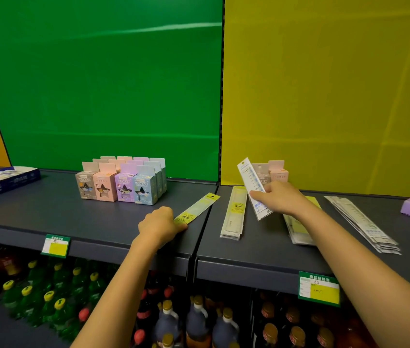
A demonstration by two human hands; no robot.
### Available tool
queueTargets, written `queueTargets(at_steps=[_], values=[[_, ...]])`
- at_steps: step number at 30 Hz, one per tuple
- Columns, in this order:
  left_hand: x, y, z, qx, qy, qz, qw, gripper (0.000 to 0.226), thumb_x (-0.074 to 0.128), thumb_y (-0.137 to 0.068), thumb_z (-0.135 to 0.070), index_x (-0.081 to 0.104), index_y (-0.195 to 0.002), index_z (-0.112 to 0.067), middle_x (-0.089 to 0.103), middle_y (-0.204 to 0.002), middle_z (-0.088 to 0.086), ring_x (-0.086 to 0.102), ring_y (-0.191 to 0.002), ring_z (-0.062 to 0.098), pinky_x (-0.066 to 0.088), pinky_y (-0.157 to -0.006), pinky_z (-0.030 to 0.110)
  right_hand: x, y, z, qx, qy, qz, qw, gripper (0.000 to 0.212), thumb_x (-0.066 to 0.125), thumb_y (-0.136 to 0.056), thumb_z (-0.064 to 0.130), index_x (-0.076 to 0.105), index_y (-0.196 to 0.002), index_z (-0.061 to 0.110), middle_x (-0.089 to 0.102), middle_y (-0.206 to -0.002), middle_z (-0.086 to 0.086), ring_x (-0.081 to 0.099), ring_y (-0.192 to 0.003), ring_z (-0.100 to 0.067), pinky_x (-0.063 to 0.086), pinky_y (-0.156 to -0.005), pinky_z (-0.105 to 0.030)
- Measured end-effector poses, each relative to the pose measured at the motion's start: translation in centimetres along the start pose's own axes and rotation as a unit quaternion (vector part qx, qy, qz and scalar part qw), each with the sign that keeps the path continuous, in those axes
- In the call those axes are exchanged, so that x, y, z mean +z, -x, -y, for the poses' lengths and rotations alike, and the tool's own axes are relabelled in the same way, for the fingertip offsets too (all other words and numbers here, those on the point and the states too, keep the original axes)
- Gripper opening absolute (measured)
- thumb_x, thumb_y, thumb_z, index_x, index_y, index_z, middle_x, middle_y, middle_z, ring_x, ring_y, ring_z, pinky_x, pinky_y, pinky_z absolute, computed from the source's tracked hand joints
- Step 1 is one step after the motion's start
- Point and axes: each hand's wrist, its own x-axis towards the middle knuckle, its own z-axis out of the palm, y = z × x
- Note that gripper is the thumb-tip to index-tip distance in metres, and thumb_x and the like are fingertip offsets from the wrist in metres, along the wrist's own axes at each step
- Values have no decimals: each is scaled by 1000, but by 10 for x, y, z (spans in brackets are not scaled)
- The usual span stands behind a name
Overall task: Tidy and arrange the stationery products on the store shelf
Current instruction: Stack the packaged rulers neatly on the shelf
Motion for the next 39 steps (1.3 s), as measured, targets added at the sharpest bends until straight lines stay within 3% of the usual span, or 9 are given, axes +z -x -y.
queueTargets(at_steps=[2,5,11,14,20,25,29,33,39], values=[[1,-2,2,-1,20,1,1000,39,58,-85,-45,46,-95,-9,57,-102,13,55,-94,30,42,-72,35,-2,1,-2,4,-6,0,1000,37,44,-91,45,64,-94,15,70,-101,-10,65,-92,-25,50,-76,-34],[-1,-2,3,-4,27,6,1000,42,57,-86,-41,50,-109,-6,57,-115,15,55,-105,31,46,-80,37,-5,2,-8,5,-6,-7,1000,33,44,-91,46,60,-81,19,70,-101,-10,64,-88,-25,45,-69,-31],[-6,-3,1,41,76,-7,996,26,37,-96,-25,48,-104,-2,54,-119,22,53,-103,34,40,-80,36,-16,10,-23,15,-37,-42,998,37,39,-95,42,65,-94,15,68,-93,-8,63,-90,-29,47,-71,-35],[-9,-2,-9,77,246,-15,966,19,34,-96,-17,48,-90,-6,54,-101,18,49,-82,24,36,-69,33,-23,17,-34,24,-64,-69,995,42,34,-97,37,58,-74,12,59,-70,-6,53,-72,-25,32,-58,-31],[-14,6,-48,129,441,94,883,12,48,-93,-13,53,-89,-4,64,-86,5,61,-76,14,50,-63,22,-43,34,-70,49,-93,-104,989,36,30,-98,25,57,-82,7,57,-74,-11,47,-65,-22,29,-59,-31],[4,0,-77,126,402,58,905,19,53,-92,-22,51,-81,-6,61,-70,8,53,-55,13,38,-39,13,-59,52,-102,64,-126,-112,984,35,33,-99,25,55,-76,10,58,-76,-9,50,-66,-21,32,-60,-31],[21,-7,-83,117,335,20,935,26,54,-90,-28,51,-70,-10,60,-71,6,54,-63,17,38,-51,24,-65,64,-127,90,-127,-134,979,35,36,-98,31,58,-99,5,63,-96,-14,59,-89,-31,40,-74,-34],[28,-7,-85,121,244,-35,962,33,49,-92,-29,45,-62,-16,50,-62,-2,45,-60,15,32,-51,27,-68,65,-146,113,-103,-120,981,25,35,-98,32,52,-98,14,58,-95,-7,55,-80,-19,44,-70,-32],[40,-13,-86,99,186,-30,977,29,44,-92,-32,48,-67,-17,58,-79,6,51,-74,24,36,-65,29,-65,64,-167,129,-79,-103,983,29,38,-97,30,58,-95,9,59,-90,-8,54,-82,-22,38,-68,-31]])
